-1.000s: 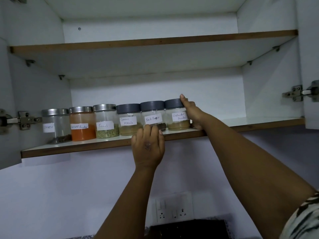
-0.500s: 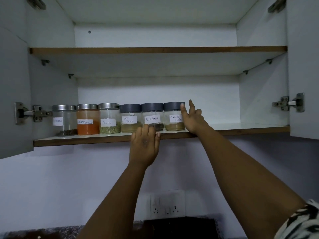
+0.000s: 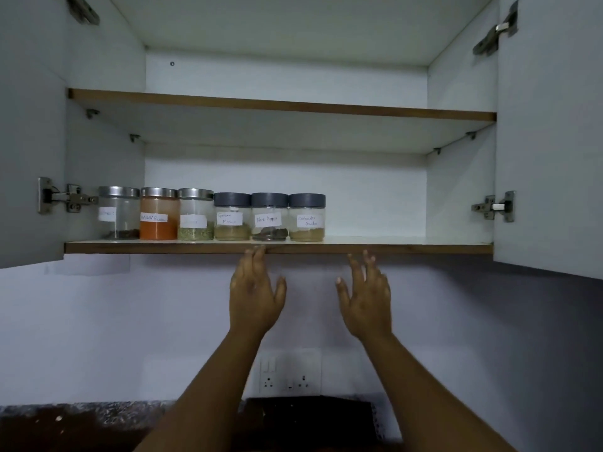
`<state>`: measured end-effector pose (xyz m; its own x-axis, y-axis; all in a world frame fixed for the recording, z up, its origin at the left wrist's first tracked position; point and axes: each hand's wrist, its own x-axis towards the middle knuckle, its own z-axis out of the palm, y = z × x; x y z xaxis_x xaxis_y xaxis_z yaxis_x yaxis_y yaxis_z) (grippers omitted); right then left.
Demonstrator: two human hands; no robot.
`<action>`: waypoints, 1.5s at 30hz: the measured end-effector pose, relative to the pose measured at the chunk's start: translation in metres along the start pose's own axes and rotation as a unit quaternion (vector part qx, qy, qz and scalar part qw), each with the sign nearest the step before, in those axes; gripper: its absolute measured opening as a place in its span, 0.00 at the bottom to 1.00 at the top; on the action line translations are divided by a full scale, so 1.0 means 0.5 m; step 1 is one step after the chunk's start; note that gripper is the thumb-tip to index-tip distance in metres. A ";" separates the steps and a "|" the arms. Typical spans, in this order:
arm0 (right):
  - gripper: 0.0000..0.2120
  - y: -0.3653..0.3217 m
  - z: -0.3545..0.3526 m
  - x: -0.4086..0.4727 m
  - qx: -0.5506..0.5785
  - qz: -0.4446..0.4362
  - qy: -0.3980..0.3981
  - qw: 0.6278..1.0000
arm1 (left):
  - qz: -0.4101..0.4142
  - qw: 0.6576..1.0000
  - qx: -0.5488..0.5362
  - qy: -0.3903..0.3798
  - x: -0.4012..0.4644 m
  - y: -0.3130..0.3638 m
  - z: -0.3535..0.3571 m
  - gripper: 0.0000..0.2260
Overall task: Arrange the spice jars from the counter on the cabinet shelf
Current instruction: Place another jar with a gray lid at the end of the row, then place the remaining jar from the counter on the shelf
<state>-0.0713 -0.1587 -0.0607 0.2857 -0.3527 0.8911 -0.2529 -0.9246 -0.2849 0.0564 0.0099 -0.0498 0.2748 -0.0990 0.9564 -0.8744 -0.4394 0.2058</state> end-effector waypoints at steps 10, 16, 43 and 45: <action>0.28 0.059 0.066 -0.383 0.008 0.164 -0.242 0.956 | -0.130 0.959 0.023 -0.250 -0.489 0.020 0.035 0.34; 0.28 0.110 0.058 -0.563 -0.023 0.185 -0.344 0.920 | -0.199 0.926 0.058 -0.317 -0.684 0.007 -0.028 0.35; 0.34 -0.160 0.250 -0.783 -0.014 -0.007 -0.547 0.837 | -0.343 0.839 0.066 -0.417 -0.832 -0.167 -0.205 0.37; 0.36 -0.169 0.276 -0.771 -0.034 -0.006 -0.575 0.818 | -0.344 0.838 0.051 -0.421 -0.820 -0.193 -0.205 0.38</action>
<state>-0.0323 0.0356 -0.4287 0.9586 -0.2822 -0.0379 -0.2833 -0.9324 -0.2243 -0.0128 0.1846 -0.4405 0.9220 -0.3667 0.1243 -0.3661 -0.7210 0.5883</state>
